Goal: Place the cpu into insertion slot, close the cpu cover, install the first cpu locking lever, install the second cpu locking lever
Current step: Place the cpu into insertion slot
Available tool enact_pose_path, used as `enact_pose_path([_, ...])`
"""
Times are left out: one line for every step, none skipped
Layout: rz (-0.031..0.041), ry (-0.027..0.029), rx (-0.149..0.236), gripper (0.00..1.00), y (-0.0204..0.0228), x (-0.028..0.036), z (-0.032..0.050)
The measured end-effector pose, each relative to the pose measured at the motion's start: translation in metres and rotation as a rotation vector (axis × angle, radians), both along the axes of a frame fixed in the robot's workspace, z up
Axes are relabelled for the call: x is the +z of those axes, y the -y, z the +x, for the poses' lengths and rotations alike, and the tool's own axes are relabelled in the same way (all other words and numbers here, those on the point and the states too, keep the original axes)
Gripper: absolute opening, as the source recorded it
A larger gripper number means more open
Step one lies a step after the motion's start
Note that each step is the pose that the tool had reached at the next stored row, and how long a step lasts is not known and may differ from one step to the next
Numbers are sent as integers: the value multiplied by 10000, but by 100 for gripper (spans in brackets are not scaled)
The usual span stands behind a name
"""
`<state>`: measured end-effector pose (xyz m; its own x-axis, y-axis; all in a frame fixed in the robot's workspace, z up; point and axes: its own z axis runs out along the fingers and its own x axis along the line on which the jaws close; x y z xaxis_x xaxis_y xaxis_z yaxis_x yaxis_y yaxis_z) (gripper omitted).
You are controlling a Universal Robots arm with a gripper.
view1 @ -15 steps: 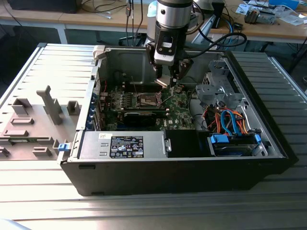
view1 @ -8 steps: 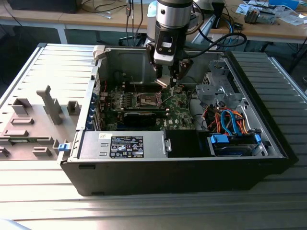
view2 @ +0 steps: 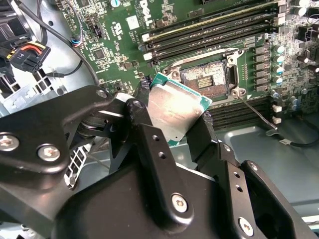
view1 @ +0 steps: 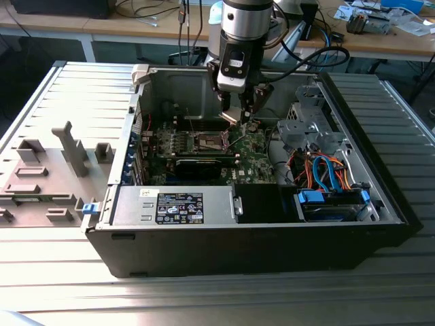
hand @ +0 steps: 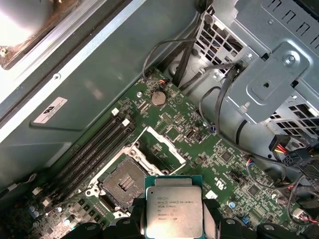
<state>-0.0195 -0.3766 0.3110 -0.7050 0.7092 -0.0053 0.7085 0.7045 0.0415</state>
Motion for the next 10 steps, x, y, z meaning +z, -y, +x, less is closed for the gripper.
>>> enact_pose_path([-3, 0, -11, 54, 0, 0, 0])
enact_pose_path([-5, 0, -24, 54, 0, 0, 0])
enact_pose_path([-7, 0, -35, 54, 0, 0, 0])
enact_pose_path([-11, 0, -52, 54, 0, 0, 0])
enact_pose_path([-15, 0, -70, 54, 0, 0, 0])
enact_pose_path([-17, 0, -84, 54, 0, 0, 0])
enact_pose_path([-21, 0, -95, 54, 0, 0, 0])
enact_pose_path([-25, 0, -111, 54, 0, 0, 0])
enact_pose_path([-31, 0, -135, 54, 0, 0, 0])
enact_pose_path([-36, 0, -158, 54, 0, 0, 0])
